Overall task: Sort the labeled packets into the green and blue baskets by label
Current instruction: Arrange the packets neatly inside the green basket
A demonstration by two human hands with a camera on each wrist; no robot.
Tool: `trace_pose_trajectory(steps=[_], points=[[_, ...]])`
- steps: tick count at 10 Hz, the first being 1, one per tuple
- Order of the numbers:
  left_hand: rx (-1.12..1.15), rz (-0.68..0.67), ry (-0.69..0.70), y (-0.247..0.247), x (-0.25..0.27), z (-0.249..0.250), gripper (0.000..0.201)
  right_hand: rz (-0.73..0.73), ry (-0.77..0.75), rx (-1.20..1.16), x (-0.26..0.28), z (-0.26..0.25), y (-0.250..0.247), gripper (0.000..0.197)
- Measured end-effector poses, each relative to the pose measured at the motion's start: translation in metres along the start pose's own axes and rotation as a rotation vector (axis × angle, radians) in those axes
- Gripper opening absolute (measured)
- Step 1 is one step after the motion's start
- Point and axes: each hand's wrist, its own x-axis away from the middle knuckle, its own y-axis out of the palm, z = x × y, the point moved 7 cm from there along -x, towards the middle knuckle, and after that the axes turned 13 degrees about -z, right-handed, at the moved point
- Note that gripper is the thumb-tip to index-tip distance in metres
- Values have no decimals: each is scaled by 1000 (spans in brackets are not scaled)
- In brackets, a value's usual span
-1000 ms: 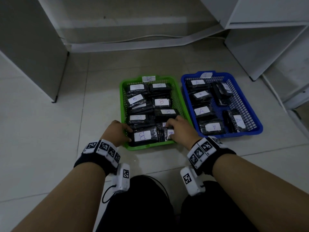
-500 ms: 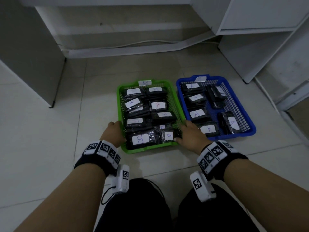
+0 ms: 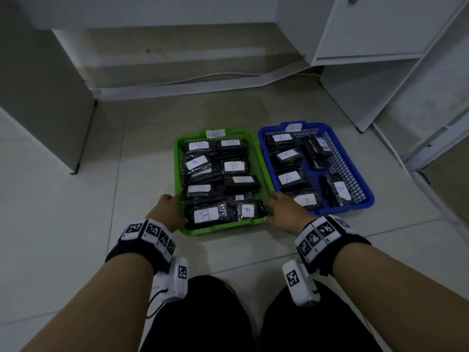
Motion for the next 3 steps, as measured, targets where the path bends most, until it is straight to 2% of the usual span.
trace_pose_trajectory(steps=[3], points=[[-45,-68,65,2,38,-15,42,-9,18,-119,26,12,9,63]])
